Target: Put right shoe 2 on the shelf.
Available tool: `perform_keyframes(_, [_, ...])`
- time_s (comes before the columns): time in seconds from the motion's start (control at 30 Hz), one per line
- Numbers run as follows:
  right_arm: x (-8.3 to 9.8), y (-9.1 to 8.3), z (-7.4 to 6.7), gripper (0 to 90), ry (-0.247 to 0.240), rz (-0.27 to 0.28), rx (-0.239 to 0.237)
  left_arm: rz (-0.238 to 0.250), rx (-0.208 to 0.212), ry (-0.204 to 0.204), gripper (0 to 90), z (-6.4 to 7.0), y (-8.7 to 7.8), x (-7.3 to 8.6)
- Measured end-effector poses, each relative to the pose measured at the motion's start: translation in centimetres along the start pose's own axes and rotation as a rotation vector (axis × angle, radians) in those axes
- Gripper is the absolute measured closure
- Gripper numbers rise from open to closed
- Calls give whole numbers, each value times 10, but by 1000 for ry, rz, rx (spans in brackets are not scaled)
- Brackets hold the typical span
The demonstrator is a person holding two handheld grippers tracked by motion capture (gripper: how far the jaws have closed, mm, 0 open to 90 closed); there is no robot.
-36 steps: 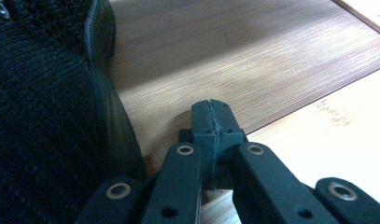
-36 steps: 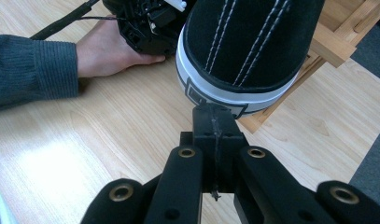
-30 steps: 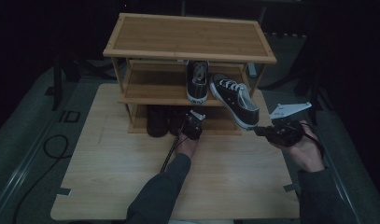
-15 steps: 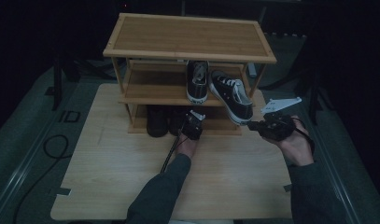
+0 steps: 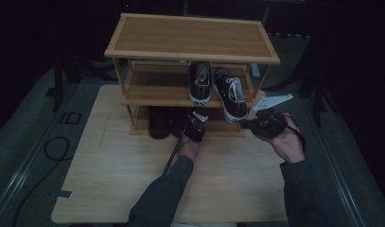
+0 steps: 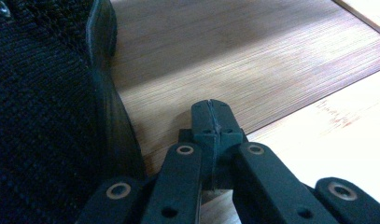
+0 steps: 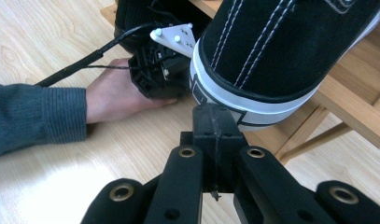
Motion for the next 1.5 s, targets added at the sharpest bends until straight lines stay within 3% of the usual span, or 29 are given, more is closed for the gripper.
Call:
perform_keyframes(0.47, [-10,7,-2,900,6,14,-23,3,-1,-4,900,0,0,0])
perform_keyframes(0.93, [-17,15,8,900,26,8,-11,4,-7,-5,900,-1,0,0])
perform_keyframes(1.3, [-18,14,11,900,13,4,-7,0,13,10,900,0,0,-1])
perform_keyframes(1.37, [-20,14,11,900,10,6,-4,-1,-10,-4,900,-1,0,0])
perform_keyframes(1.5, [-26,17,9,900,5,11,0,-2,-8,-2,900,-1,0,0])
Point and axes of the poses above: each handheld gripper's, and its own axes: y roughly forward along the jaws, x roughly out of its underside, z roughly to its right, the point moved 8 cm from there along y, roughly forward along the jaws, and after that the axes turned 13 degrees about -z, right-handed, at the moved point
